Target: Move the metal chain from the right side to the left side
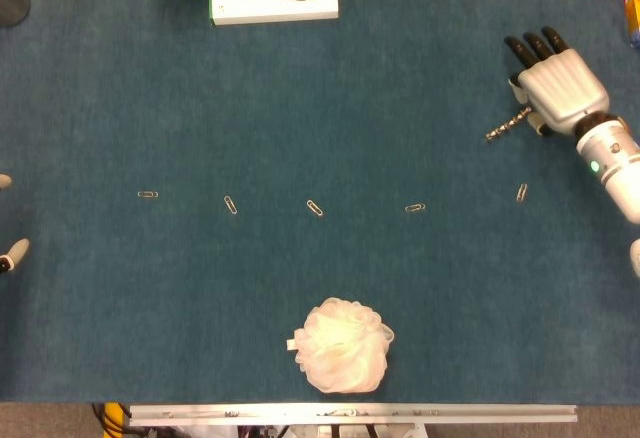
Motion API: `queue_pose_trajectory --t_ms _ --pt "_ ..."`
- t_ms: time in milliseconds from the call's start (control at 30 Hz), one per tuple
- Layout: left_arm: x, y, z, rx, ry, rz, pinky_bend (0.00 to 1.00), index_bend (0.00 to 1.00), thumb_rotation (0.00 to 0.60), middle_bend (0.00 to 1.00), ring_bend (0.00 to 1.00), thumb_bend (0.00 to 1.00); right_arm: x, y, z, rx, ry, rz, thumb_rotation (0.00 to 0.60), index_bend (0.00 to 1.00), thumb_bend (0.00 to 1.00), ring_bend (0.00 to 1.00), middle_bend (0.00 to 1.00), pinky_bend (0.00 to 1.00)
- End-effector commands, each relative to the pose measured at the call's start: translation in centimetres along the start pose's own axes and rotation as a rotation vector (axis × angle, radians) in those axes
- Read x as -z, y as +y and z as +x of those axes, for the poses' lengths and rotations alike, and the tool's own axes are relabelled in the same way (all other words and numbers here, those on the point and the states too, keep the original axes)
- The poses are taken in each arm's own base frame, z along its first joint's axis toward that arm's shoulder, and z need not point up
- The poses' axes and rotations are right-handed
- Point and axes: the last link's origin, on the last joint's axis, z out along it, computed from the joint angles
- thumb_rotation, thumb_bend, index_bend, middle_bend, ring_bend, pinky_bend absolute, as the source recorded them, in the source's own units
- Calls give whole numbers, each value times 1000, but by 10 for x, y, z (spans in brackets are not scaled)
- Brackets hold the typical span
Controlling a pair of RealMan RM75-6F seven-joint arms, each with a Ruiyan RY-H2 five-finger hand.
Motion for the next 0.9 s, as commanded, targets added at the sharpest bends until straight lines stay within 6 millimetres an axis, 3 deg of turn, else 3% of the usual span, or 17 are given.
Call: queue_pose_trajectory --t_ms 33,900 --pt "0 0 0 2 1 1 264 279 600 328 273 177 -1 -2 -1 6 -7 3 600 522 278 0 45 36" --pt "4 -5 -2 12 -2 9 264 279 600 328 273 178 -5 -12 -4 31 -17 14 600 531 277 0 45 36"
